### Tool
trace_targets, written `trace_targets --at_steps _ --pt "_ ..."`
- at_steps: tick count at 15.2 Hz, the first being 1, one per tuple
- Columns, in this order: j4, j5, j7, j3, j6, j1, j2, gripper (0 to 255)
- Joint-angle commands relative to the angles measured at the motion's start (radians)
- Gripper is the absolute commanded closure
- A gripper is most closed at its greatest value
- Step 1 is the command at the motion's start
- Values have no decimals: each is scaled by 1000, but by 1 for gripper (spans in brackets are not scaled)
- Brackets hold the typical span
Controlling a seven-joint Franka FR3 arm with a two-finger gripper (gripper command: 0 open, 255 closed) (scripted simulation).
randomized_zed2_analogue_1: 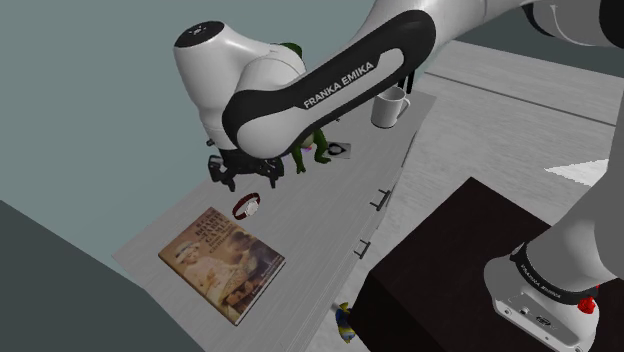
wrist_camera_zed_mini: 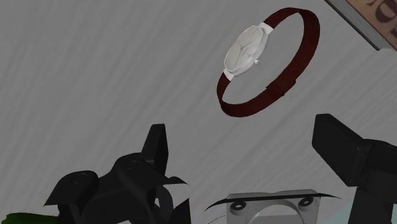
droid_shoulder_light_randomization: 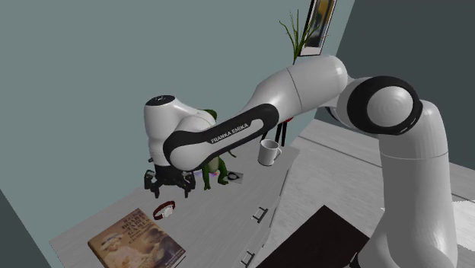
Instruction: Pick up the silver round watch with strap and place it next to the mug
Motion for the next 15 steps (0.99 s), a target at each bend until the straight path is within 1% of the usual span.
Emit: trace_targets --at_steps 1,9,10,15 --pt "-14 -11 6 -7 27 2 15 0" --pt "-14 -11 6 -7 27 2 15 0" --pt "-14 -11 6 -7 27 2 15 255" --pt "-16 -11 6 -7 28 1 14 255"
